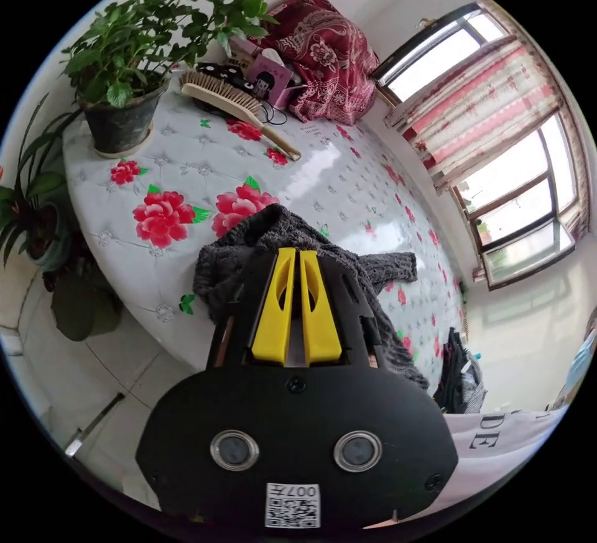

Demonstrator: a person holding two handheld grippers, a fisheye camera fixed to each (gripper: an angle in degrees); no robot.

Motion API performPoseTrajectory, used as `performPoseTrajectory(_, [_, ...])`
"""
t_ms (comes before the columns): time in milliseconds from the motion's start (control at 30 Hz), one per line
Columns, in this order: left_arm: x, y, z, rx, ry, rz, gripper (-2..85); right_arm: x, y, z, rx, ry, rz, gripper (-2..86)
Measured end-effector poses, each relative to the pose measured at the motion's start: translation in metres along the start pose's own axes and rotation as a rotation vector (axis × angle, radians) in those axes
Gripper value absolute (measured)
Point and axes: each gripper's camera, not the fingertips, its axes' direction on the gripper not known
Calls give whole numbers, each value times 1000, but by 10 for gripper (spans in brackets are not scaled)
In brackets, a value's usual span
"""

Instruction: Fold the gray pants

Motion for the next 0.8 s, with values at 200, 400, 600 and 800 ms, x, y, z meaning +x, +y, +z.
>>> performPoseTrajectory(200, [22, -53, 28, -1, 99, -44, -10, 0, -34, 12, -78, -163, -27, 37])
performPoseTrajectory(400, [157, -166, 43, 53, 271, 165, -10, -39, -127, -128, 263, -427, -172, 3])
performPoseTrajectory(600, [236, -201, -51, 223, 529, 406, -10, -45, -129, -246, 510, -503, -215, 0])
performPoseTrajectory(800, [187, -175, -62, 51, 268, 539, -10, -24, -102, -218, 438, -413, -210, 0])
